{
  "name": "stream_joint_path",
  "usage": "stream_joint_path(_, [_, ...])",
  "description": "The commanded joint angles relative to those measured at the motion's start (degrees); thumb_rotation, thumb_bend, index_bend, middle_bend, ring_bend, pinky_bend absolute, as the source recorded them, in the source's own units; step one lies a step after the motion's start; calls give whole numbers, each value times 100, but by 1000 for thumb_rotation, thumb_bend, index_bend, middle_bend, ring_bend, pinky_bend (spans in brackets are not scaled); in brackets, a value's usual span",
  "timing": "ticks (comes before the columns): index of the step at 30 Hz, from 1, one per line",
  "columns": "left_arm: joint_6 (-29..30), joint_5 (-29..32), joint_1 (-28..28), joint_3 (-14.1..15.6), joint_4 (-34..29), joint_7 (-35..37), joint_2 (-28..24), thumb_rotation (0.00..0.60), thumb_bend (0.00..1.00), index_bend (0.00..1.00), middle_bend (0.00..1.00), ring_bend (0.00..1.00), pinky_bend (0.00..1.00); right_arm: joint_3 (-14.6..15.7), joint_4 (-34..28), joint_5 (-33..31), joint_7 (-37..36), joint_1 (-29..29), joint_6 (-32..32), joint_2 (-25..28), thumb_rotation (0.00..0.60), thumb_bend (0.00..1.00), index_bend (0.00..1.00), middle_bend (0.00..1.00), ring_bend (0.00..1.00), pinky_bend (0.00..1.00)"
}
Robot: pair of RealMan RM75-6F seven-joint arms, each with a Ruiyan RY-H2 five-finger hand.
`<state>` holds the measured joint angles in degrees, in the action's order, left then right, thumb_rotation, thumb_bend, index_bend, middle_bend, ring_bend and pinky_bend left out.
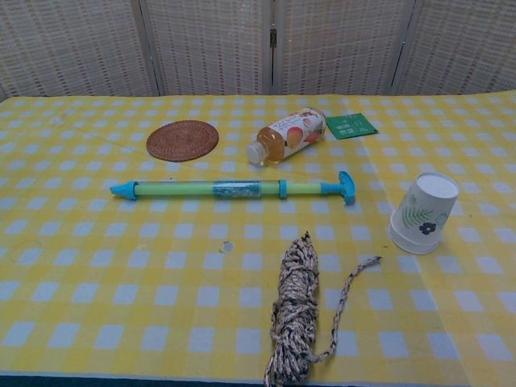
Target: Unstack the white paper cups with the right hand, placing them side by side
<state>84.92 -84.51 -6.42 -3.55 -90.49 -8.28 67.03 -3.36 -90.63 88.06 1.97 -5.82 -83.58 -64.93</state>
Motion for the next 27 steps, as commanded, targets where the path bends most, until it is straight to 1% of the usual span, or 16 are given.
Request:
stream_joint_path(1, [-28, 7, -18, 4, 20, -16, 34, 600, 248, 24, 0, 1, 51, 5, -34, -53, 22, -48, 96, 18, 600, 308, 8, 73, 171, 96])
stream_joint_path(6, [-25, -15, -44, -7, 46, -26, 64, 600, 249, 24, 0, 2, 51, 24, -95, -21, 49, -98, 168, 54, 600, 308, 10, 80, 173, 98])
stream_joint_path(10, [-9, -29, -34, 8, 3, -41, 41, 600, 250, 24, 0, 3, 59, 78, -128, 93, 2, -135, 207, 124, 600, 308, 33, 121, 195, 122])
stream_joint_path(15, [34, -62, -1, 43, -44, -56, 32, 600, 250, 25, 0, 5, 77, 121, -194, 236, 46, -269, 371, 217, 600, 309, 44, 140, 200, 124])
stream_joint_path(18, [78, -85, 23, 56, -71, -67, 23, 600, 250, 27, 0, 6, 77, 144, -350, 312, 126, -433, 619, 341, 600, 308, 59, 164, 205, 124])
stream_joint_path(22, [110, -96, 41, 58, -112, -75, -4, 600, 250, 28, 0, 7, 77, 92, -549, 372, 394, -719, 970, 423, 600, 308, 85, 164, 204, 124])
stream_joint_path(27, [135, -120, 45, 56, -146, -62, -30, 600, 250, 28, 0, 7, 77, -59, -820, 72, 906, -1169, 1674, 421, 600, 308, 119, 160, 204, 124])
